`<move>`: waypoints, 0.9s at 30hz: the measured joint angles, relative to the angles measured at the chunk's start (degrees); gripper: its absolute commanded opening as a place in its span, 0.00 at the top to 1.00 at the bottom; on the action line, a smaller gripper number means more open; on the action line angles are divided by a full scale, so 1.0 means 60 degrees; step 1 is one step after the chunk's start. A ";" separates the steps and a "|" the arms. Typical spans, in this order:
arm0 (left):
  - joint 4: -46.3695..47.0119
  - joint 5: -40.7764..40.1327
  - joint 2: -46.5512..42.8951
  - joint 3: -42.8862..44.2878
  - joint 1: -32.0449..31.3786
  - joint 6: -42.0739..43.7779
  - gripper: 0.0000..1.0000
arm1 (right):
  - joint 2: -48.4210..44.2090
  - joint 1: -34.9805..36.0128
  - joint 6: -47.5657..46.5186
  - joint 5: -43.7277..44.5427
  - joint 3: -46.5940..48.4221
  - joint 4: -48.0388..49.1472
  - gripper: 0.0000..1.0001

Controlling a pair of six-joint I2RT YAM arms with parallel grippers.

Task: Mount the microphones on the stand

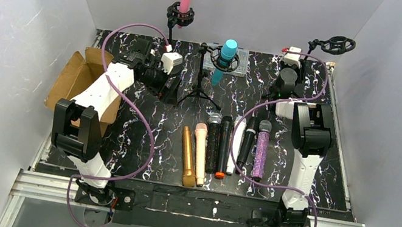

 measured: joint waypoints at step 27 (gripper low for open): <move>-0.2441 -0.0390 -0.4477 0.1082 0.0189 -0.0860 0.01 | -1.1934 0.4867 0.2958 -0.1104 -0.3541 -0.6692 0.99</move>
